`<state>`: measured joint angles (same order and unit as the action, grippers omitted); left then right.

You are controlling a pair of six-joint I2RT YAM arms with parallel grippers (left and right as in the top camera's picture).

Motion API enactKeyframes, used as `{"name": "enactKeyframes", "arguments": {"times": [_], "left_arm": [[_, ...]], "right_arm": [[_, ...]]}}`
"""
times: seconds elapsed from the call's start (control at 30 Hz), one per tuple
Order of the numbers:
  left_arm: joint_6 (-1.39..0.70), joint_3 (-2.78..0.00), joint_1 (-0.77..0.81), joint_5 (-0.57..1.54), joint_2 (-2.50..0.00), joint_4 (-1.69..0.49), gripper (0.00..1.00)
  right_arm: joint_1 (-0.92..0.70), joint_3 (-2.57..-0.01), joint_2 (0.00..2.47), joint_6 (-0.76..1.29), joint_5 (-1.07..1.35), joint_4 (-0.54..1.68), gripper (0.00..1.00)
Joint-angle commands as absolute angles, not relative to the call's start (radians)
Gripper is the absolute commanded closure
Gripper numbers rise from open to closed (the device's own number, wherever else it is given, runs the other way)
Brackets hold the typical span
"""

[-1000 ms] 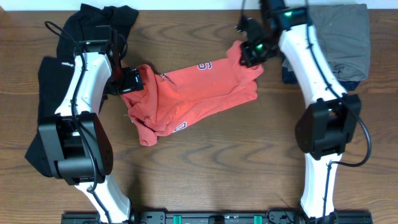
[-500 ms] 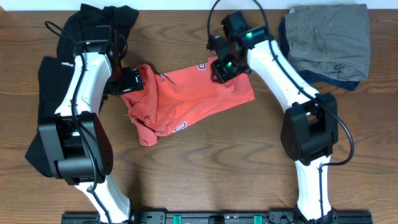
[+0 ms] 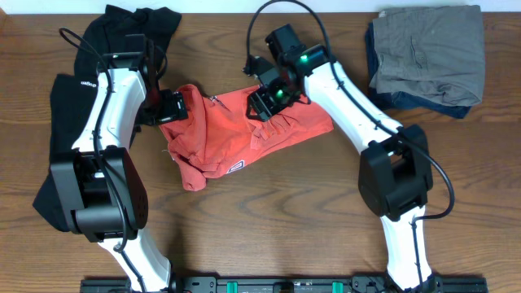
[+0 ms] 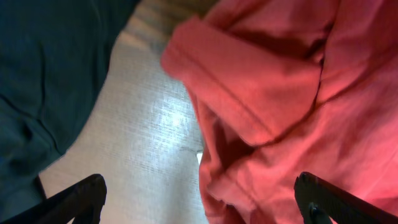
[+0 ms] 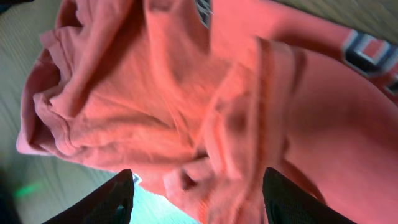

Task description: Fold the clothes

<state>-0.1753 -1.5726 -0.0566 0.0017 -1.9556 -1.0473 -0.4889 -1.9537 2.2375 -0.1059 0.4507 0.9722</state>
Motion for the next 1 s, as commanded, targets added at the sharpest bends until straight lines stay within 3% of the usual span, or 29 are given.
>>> {"name": "enactKeyframes", "arguments": {"times": [0.0,0.23,0.43,0.63,0.97], "left_arm": [[-0.158,-1.566,-0.068,0.060,-1.947,-1.083,0.02],[-0.075,-1.482,-0.126,0.274,-1.947,-1.065,0.02],[-0.037,-1.321,-0.173,0.464,-1.947,-0.902,0.02],[-0.037,-1.227,-0.179,0.582,-1.947,-0.741,0.02],[-0.007,-1.193,-0.179,0.685,-1.947,-0.668,0.02]], "right_arm": [[-0.412,-2.002,2.197,-0.113,0.471,1.005,0.36],[-0.284,-2.023,2.194,-0.114,0.471,1.092,0.34],[-0.218,-2.023,2.194,-0.148,0.463,1.143,0.33],[-0.205,-2.023,2.194,-0.152,0.459,1.145,0.30],[-0.210,-2.022,2.194,-0.152,0.449,1.149,0.28]]}}
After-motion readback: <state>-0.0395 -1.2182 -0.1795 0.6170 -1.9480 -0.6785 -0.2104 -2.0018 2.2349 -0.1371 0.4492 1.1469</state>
